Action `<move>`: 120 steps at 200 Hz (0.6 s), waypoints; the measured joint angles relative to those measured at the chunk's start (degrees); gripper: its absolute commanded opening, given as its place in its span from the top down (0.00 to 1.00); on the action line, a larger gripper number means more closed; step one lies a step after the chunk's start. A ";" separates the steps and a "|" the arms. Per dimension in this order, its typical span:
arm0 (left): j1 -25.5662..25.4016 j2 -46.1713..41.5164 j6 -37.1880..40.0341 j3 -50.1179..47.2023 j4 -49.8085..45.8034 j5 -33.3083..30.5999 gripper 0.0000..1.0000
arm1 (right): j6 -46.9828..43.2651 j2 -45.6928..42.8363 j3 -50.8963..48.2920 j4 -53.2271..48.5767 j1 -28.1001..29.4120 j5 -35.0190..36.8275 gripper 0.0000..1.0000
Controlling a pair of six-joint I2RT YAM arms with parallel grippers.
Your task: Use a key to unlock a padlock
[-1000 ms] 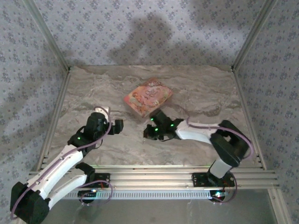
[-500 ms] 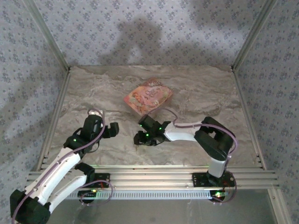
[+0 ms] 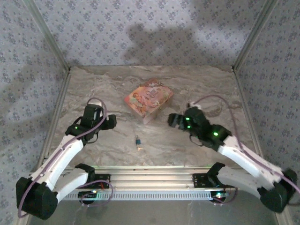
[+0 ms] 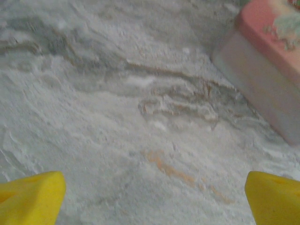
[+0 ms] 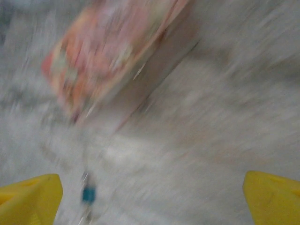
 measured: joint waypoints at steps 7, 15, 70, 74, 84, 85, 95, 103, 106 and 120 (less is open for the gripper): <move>0.02 0.94 0.79 0.42 1.49 -1.11 0.02 | -2.29 -3.58 -1.22 0.35 -2.82 2.71 0.00; 0.37 1.92 1.42 0.46 3.74 -2.64 0.02 | -5.55 -7.28 -3.69 2.12 -6.23 5.81 0.00; 6.75 10.40 7.82 -4.17 19.69 -6.67 0.02 | -25.05 -7.78 -27.65 23.80 -28.35 9.57 0.00; 6.75 11.02 8.79 -4.57 20.61 -6.71 0.02 | -25.64 -6.78 -28.04 24.70 -29.77 9.14 0.00; 6.75 12.72 11.61 -5.46 22.93 -6.80 0.02 | -27.41 -4.20 -28.65 28.26 -33.62 8.07 0.00; 6.75 12.83 11.80 -5.51 23.17 -6.80 0.02 | -27.50 -4.07 -28.65 28.59 -33.83 7.98 0.00; 6.75 14.23 14.08 -6.38 26.18 -7.08 0.02 | -29.00 -1.16 -28.81 33.57 -36.59 6.73 0.00; 6.88 15.04 15.65 -7.74 29.92 -7.32 0.02 | -29.92 1.44 -28.85 37.68 -38.38 5.79 0.00; 7.02 15.19 16.13 -8.37 31.43 -7.37 0.02 | -30.34 2.73 -28.85 39.60 -39.17 5.16 0.00; 8.28 15.93 17.81 -12.15 38.91 -7.26 0.02 | -32.17 8.70 -28.94 46.95 -42.14 2.27 0.00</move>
